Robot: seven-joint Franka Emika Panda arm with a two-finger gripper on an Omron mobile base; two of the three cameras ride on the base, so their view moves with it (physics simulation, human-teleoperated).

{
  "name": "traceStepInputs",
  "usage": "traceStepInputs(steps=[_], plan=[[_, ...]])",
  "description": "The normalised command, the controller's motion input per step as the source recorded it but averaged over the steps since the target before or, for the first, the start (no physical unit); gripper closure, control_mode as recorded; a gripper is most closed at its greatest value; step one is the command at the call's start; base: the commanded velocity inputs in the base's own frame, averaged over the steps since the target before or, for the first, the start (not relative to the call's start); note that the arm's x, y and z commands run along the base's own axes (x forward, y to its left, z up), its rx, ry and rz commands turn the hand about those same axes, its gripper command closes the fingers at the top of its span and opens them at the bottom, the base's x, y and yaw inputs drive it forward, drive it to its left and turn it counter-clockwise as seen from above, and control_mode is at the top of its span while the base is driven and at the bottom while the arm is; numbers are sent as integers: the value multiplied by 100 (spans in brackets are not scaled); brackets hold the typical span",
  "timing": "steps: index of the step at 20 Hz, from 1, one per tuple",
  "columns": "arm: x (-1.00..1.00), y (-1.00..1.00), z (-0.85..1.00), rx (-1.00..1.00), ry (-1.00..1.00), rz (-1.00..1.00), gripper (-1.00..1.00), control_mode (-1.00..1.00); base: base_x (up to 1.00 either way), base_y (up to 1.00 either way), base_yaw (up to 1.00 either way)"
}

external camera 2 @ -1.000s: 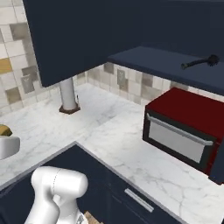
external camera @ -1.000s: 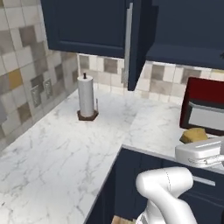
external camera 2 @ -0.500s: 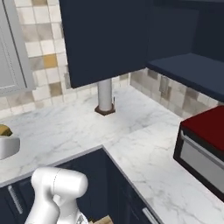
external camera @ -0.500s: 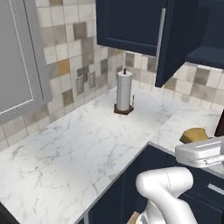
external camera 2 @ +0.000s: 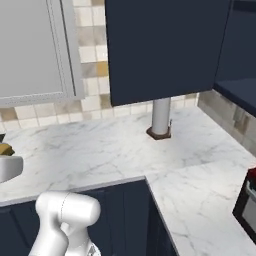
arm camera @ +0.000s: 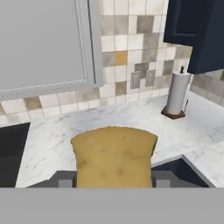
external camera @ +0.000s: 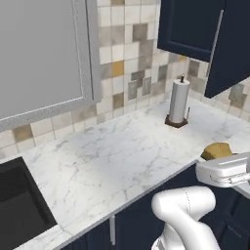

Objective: Locate and retrieve the sponge and dish brush from the cabinet. Place them next to the sink.

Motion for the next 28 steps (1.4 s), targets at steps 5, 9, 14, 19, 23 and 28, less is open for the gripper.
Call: traceStepInputs(steps=[5,9,14,19,23,28], plan=[[0,0,0,0,0,0,100,100,0,26,47],[0,0,0,0,0,0,100,100,0,27,47],[0,0,0,0,0,0,100,100,0,29,46],[0,0,0,0,0,0,100,100,27,33,13],[0,0,0,0,0,0,100,100,16,46,-4],[0,0,0,0,0,0,100,100,0,34,-16]])
